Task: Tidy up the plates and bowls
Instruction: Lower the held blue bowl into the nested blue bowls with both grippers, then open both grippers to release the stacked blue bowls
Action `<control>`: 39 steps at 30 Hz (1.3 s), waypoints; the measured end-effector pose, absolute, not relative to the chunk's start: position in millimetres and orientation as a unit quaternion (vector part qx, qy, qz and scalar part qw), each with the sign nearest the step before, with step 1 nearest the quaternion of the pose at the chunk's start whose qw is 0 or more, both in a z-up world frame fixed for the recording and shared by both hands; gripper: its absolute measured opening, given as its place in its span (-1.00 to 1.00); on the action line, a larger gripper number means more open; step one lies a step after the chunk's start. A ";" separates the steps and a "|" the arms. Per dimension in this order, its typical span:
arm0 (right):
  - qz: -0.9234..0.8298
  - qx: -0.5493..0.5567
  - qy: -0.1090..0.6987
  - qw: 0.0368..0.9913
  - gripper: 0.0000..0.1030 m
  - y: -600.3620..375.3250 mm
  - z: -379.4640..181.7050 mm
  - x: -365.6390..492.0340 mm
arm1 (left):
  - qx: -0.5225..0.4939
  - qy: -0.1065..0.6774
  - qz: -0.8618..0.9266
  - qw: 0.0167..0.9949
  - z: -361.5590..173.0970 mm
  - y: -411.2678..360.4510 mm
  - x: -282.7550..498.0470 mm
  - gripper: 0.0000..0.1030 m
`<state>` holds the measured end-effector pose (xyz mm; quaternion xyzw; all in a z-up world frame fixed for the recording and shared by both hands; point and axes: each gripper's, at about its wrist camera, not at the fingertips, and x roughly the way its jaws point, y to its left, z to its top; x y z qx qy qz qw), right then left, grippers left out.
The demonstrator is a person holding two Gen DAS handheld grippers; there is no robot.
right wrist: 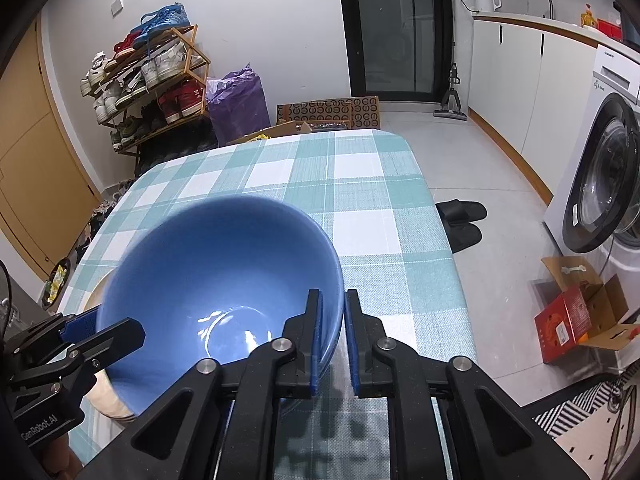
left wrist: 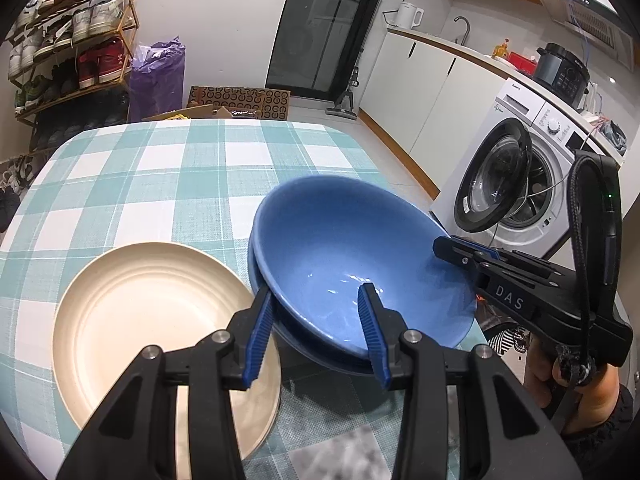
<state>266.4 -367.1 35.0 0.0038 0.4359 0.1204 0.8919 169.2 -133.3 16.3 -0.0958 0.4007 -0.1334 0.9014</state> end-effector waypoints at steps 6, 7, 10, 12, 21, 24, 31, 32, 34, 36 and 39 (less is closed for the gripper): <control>0.127 0.003 0.431 0.893 -0.67 -368.8 38.2 262.8 | -0.093 0.402 -0.132 0.901 15.4 -130.9 169.6 -0.16; 0.127 0.003 0.430 0.894 -0.60 -369.2 39.1 262.2 | -0.094 0.403 -0.133 0.901 15.0 -129.7 169.8 -0.15; 0.128 0.004 0.428 0.895 -0.46 -371.4 41.9 260.1 | -0.092 0.407 -0.134 0.899 14.7 -128.9 170.6 0.05; 0.130 0.007 0.428 0.895 -0.29 -373.0 43.1 258.7 | -0.090 0.404 -0.131 0.901 15.7 -128.8 170.4 0.16; 0.139 0.025 0.431 0.891 0.53 -377.4 41.2 258.1 | -0.093 0.400 -0.121 0.904 13.9 -121.8 174.5 0.55; 0.139 0.028 0.436 0.889 0.59 -377.2 37.1 259.2 | -0.099 0.404 -0.117 0.902 11.0 -117.0 179.1 0.59; 0.136 0.042 0.447 0.883 0.59 -378.9 25.6 263.7 | -0.116 0.420 -0.118 0.892 0.4 -107.8 192.3 0.67; 0.137 0.044 0.449 0.882 0.59 -379.3 23.6 264.5 | -0.117 0.422 -0.119 0.891 -1.1 -106.8 194.6 0.68; 0.141 0.054 0.450 0.880 0.59 -380.1 20.2 265.5 | -0.121 0.425 -0.125 0.889 -3.3 -104.7 197.6 0.68; 0.146 0.063 0.451 0.878 0.59 -380.6 17.3 265.1 | -0.123 0.426 -0.128 0.887 -5.4 -102.9 200.2 0.68; 0.149 0.067 0.453 0.876 0.59 -378.8 13.5 266.1 | -0.120 0.432 -0.132 0.884 -9.6 -101.8 205.6 0.68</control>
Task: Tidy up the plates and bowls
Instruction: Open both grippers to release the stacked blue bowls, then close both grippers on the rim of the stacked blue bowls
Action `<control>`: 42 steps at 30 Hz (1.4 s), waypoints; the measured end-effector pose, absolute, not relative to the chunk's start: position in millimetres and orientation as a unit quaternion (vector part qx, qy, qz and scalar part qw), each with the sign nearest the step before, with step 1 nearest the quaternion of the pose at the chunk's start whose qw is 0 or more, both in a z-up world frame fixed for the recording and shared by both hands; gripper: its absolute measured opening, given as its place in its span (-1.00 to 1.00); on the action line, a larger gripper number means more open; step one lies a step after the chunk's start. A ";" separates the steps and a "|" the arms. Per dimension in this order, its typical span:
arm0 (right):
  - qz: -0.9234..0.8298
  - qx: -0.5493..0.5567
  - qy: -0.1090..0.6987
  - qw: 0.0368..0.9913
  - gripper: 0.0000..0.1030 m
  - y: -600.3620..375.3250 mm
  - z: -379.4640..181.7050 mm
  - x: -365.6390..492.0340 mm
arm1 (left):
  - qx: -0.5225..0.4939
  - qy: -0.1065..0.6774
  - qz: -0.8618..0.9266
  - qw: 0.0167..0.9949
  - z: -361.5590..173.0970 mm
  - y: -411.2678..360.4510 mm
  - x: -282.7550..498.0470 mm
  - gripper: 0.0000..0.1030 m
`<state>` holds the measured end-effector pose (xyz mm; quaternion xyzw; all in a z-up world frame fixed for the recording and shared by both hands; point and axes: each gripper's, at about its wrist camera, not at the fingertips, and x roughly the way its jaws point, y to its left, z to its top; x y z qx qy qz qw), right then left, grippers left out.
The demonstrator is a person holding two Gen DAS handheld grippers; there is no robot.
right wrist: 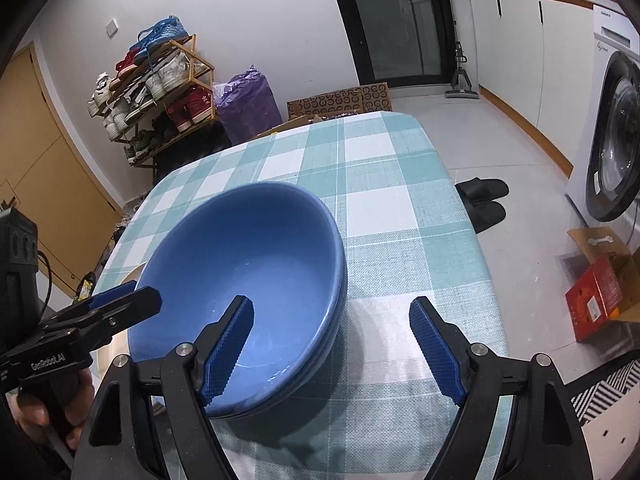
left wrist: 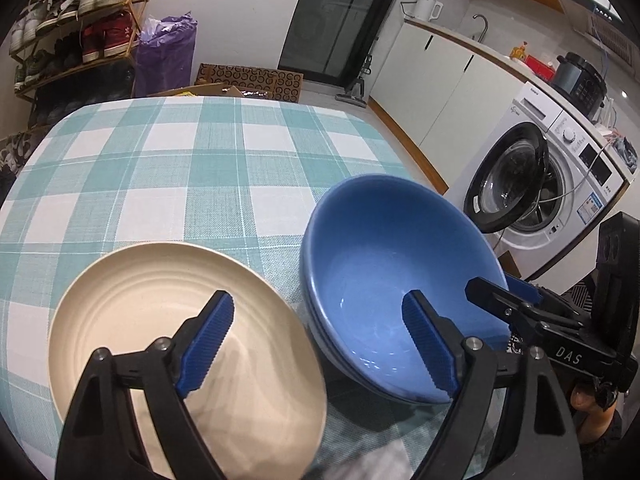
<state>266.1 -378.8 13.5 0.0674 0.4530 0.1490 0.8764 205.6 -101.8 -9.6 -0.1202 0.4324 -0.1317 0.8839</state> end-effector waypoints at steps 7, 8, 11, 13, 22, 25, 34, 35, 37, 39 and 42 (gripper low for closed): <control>0.158 0.080 0.458 0.871 0.59 -372.6 3.7 269.5 | -0.123 0.439 -0.137 0.880 -17.0 -102.9 215.3 0.68; 0.160 0.080 0.459 0.870 0.59 -371.5 2.4 269.4 | -0.125 0.441 -0.136 0.878 -17.9 -103.2 216.4 0.68; 0.166 0.081 0.461 0.868 0.55 -369.8 0.4 268.9 | -0.128 0.448 -0.143 0.873 -19.1 -106.2 217.9 0.68; 0.171 0.082 0.462 0.866 0.44 -368.9 0.0 268.8 | -0.123 0.449 -0.145 0.873 -19.3 -109.0 218.2 0.66; 0.182 0.079 0.455 0.868 0.16 -366.4 2.5 265.0 | -0.111 0.444 -0.160 0.875 -15.3 -119.3 216.5 0.25; 0.183 0.081 0.450 0.870 0.02 -367.1 4.1 263.6 | -0.114 0.446 -0.163 0.873 -15.8 -119.4 216.4 0.16; 0.171 0.101 0.446 0.873 -0.30 -378.5 5.3 260.3 | -0.120 0.443 -0.160 0.874 -15.1 -116.4 215.4 -0.21; 0.170 0.104 0.444 0.873 -0.33 -380.0 5.9 259.6 | -0.120 0.443 -0.158 0.874 -15.2 -115.9 215.4 -0.22; 0.171 0.108 0.444 0.873 -0.35 -382.0 6.0 258.9 | -0.118 0.443 -0.156 0.875 -15.1 -115.4 215.0 -0.29; 0.171 0.112 0.442 0.873 -0.36 -383.1 5.9 258.6 | -0.115 0.443 -0.156 0.875 -15.5 -115.1 214.6 -0.30; 0.171 0.108 0.441 0.874 -0.36 -382.7 6.4 259.5 | -0.112 0.443 -0.156 0.876 -15.6 -115.4 214.0 -0.31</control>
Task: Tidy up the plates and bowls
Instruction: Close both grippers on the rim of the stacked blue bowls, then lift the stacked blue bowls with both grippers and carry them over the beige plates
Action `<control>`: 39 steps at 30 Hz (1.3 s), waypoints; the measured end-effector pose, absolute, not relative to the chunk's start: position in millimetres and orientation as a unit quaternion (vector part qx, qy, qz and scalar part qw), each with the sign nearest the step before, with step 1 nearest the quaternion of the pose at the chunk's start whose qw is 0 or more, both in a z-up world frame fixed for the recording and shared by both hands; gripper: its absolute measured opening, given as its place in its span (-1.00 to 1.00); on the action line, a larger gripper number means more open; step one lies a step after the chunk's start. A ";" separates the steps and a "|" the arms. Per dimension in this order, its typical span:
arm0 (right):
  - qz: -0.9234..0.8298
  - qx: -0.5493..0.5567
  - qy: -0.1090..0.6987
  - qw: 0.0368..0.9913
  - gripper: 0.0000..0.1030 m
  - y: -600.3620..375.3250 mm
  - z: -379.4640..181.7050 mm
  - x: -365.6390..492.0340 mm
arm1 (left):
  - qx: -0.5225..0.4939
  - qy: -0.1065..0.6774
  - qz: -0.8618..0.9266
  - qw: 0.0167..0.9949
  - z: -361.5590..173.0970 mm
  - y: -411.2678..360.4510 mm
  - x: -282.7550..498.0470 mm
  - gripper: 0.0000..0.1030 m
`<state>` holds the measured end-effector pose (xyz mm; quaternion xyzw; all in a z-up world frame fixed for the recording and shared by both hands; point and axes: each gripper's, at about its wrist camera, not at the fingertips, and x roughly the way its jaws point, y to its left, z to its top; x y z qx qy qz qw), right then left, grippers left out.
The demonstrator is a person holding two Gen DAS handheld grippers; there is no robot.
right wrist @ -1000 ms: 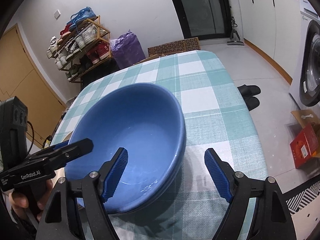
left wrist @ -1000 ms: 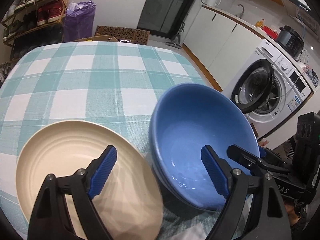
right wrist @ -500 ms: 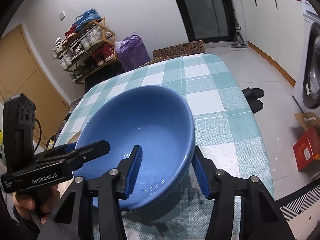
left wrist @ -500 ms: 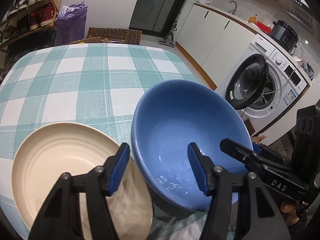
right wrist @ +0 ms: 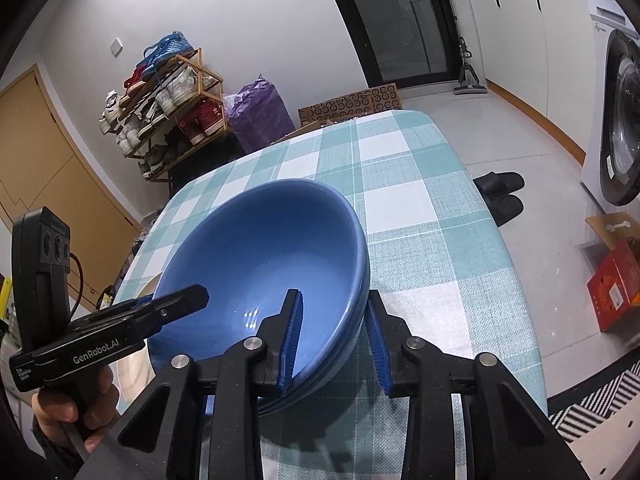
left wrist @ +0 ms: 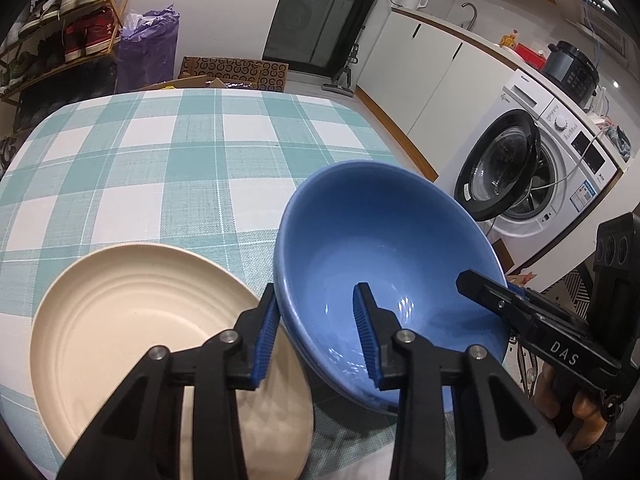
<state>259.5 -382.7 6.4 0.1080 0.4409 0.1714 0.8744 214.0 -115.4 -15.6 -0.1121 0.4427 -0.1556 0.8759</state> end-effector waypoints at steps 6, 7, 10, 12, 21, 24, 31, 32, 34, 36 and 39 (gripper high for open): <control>0.175 0.110 0.439 0.874 -0.36 -384.2 6.5 265.5 | -0.111 0.443 -0.156 0.876 -15.8 -115.6 214.5 -0.31; 0.175 0.109 0.439 0.874 -0.36 -383.9 6.2 266.6 | -0.112 0.443 -0.156 0.876 -15.9 -115.4 214.5 -0.31; 0.178 0.107 0.440 0.874 -0.36 -383.7 6.4 270.5 | -0.109 0.442 -0.156 0.877 -16.3 -116.1 213.9 -0.31; 0.179 0.103 0.441 0.873 -0.36 -383.6 6.2 272.3 | -0.106 0.441 -0.157 0.877 -16.2 -117.0 213.7 -0.31; 0.180 0.097 0.438 0.876 -0.36 -382.1 8.7 278.4 | -0.098 0.441 -0.151 0.879 -15.0 -117.8 212.5 -0.40; 0.176 0.092 0.437 0.877 -0.46 -381.6 9.4 278.3 | -0.096 0.441 -0.148 0.880 -14.9 -117.6 212.2 -0.42; 0.174 0.089 0.436 0.878 -0.56 -385.3 11.3 277.0 | -0.093 0.442 -0.145 0.880 -15.1 -116.4 211.7 -0.48; 0.174 0.089 0.436 0.879 -0.56 -385.5 11.8 276.7 | -0.094 0.442 -0.145 0.880 -14.9 -115.8 211.5 -0.49; 0.175 0.090 0.436 0.878 -0.56 -385.9 12.4 276.1 | -0.095 0.442 -0.146 0.880 -14.6 -115.2 210.9 -0.49; 0.174 0.089 0.436 0.878 -0.57 -385.9 12.2 276.0 | -0.094 0.442 -0.145 0.880 -14.0 -114.9 210.0 -0.49; 0.174 0.089 0.436 0.878 -0.56 -386.0 12.4 276.0 | -0.093 0.441 -0.143 0.881 -12.9 -114.5 208.8 -0.49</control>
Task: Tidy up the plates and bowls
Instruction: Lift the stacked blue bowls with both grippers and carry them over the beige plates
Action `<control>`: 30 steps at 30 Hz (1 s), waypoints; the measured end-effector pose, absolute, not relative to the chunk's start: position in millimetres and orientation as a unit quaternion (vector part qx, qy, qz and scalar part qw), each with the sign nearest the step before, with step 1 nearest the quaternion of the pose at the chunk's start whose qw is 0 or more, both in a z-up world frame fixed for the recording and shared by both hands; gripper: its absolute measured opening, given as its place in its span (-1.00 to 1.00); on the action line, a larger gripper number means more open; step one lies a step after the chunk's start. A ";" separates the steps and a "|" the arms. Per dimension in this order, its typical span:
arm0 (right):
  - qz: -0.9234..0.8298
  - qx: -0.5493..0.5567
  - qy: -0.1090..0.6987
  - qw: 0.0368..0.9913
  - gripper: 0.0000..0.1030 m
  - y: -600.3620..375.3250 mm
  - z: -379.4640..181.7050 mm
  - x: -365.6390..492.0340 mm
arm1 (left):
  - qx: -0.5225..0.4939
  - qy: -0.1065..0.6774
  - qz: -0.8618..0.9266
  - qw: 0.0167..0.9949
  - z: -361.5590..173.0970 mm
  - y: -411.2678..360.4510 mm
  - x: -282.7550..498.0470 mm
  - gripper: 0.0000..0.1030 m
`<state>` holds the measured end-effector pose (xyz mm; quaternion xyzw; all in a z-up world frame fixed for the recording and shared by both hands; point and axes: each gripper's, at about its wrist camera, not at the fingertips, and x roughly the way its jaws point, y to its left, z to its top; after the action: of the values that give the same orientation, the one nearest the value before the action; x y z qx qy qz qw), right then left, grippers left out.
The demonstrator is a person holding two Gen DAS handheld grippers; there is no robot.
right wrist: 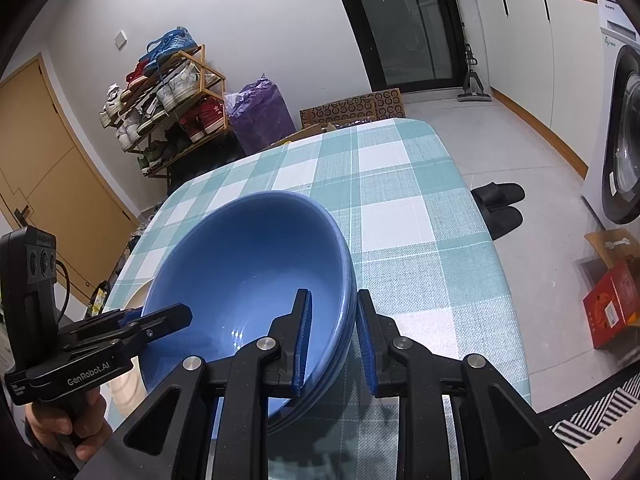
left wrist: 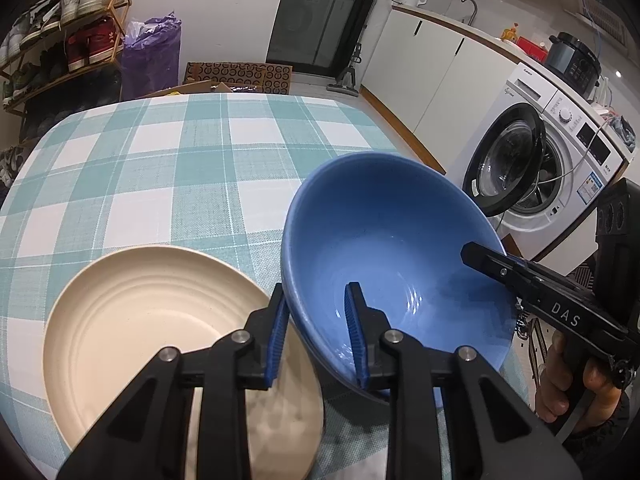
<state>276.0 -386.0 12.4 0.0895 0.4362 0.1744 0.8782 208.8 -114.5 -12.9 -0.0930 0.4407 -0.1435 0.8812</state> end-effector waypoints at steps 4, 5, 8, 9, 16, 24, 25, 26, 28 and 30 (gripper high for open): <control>0.175 0.090 0.438 0.877 -0.56 -386.4 12.6 274.8 | -0.093 0.440 -0.143 0.881 -11.8 -115.7 207.8 -0.49; 0.174 0.091 0.437 0.878 -0.56 -386.5 12.6 274.6 | -0.093 0.441 -0.143 0.881 -11.7 -115.7 207.6 -0.49; 0.174 0.091 0.437 0.878 -0.56 -386.5 12.8 274.6 | -0.092 0.440 -0.144 0.882 -10.9 -116.3 207.0 -0.49; 0.173 0.090 0.437 0.878 -0.56 -386.5 12.7 273.5 | -0.091 0.439 -0.144 0.882 -10.3 -116.6 206.4 -0.49; 0.172 0.092 0.433 0.880 -0.56 -388.3 14.3 268.8 | -0.088 0.435 -0.146 0.884 -4.3 -120.0 202.3 -0.49; 0.171 0.094 0.424 0.884 -0.56 -391.1 22.8 263.6 | -0.086 0.429 -0.149 0.887 2.6 -122.6 198.6 -0.49; 0.171 0.095 0.423 0.885 -0.56 -391.7 23.7 262.9 | -0.085 0.428 -0.149 0.887 3.5 -123.0 197.9 -0.49; 0.170 0.095 0.421 0.886 -0.56 -392.1 25.3 261.7 | -0.085 0.427 -0.150 0.888 4.9 -123.2 197.1 -0.49; 0.170 0.096 0.417 0.888 -0.56 -393.2 28.2 259.2 | -0.085 0.425 -0.151 0.888 7.3 -123.5 195.6 -0.49; 0.170 0.096 0.414 0.889 -0.56 -394.4 31.7 256.0 | -0.084 0.422 -0.152 0.890 10.8 -123.8 193.5 -0.49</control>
<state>256.0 -394.4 31.7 0.0962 0.4140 0.1697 0.8891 193.5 -123.8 10.8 -0.0843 0.4216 -0.1523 0.8899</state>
